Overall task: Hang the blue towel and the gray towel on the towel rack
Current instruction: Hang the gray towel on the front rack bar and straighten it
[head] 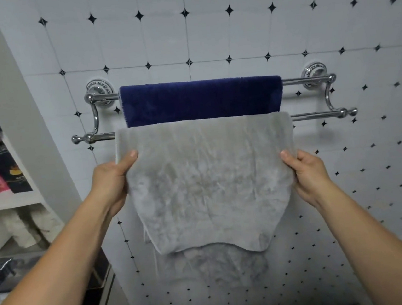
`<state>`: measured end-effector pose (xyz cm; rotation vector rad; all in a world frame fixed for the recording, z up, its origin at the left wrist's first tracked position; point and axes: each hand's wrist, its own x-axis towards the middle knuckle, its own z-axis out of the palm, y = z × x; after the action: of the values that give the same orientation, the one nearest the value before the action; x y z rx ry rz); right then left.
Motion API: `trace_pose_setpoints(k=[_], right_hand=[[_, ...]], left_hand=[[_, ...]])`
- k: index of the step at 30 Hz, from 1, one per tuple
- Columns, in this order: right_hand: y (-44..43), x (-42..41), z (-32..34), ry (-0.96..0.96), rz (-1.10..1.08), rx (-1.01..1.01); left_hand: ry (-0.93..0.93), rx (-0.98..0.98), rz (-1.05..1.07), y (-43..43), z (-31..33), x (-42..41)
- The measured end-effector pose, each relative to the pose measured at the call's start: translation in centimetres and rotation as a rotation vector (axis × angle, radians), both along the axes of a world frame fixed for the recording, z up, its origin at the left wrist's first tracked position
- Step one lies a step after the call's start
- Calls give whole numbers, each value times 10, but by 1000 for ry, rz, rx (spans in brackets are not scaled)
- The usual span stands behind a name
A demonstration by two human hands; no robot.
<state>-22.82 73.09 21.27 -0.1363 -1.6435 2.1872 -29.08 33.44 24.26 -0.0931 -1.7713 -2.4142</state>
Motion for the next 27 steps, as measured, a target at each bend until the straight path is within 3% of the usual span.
trace_pose_setpoints(k=[7,12,17,22,27], right_hand=[[9,29,-56,-140,63,69],[7,37,-73,-232,41,161],[1,33,-62,-253,11,316],[-13,17,-6,-142,-44,250],[-17,3,39,-25,-19,232]], left_hand=[[-94,-63,-67,-29,-78,21],[-148,-141,-84,-32,-93,26],[-87,-257,-127,-27,-69,28],[40,-48,-130,-16,-4,12],[103,-7,-17,-11,42,-1]])
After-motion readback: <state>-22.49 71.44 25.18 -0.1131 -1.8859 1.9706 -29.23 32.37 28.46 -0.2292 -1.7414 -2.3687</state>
